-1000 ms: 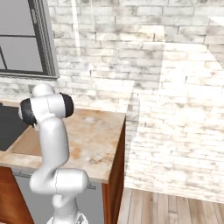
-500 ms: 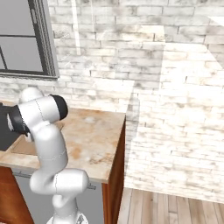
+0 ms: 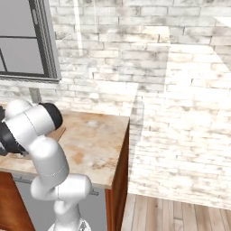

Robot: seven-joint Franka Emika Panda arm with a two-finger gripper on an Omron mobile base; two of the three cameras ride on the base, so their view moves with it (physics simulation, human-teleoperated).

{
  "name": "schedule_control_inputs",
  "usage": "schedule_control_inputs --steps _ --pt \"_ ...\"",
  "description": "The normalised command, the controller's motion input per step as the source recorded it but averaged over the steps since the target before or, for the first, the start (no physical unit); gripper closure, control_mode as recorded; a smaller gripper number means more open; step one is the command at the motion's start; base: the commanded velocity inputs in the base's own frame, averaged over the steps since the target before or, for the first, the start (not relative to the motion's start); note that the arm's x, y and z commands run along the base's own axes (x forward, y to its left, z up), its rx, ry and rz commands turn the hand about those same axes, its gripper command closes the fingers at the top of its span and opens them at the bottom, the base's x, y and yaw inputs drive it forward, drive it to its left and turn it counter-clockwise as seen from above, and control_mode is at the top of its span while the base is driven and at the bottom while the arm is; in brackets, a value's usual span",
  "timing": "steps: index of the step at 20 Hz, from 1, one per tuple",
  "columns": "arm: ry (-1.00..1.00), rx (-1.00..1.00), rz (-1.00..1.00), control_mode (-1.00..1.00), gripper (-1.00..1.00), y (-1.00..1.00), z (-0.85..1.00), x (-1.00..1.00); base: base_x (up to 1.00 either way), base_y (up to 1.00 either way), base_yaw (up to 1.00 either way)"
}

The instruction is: Pick up the sponge from the counter and clean the cutting board by briefly scrubbing or pressing down on the cutting board. Once finished, release the sponge.

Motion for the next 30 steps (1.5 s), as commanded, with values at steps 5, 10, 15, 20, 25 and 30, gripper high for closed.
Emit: schedule_control_inputs --steps 5,10,15,20,25,30 --pt "0.00 0.00 0.00 -1.00 1.00 0.11 -0.12 -0.64 0.00 0.00 0.00" --pt "0.06 0.00 0.00 -1.00 1.00 0.15 -0.02 -0.37 0.00 0.00 0.00" --pt "0.11 0.00 0.00 -1.00 1.00 0.24 0.00 0.00 0.00 0.00 0.00" --pt "0.09 0.00 0.00 -1.00 1.00 0.30 0.00 0.01 0.00 0.00 0.00" --pt "0.07 0.00 0.00 -1.00 1.00 0.38 0.00 0.00 0.00 0.00 0.00" --pt "0.09 0.00 0.00 -1.00 1.00 0.43 -0.01 0.00 0.00 0.00 0.00"
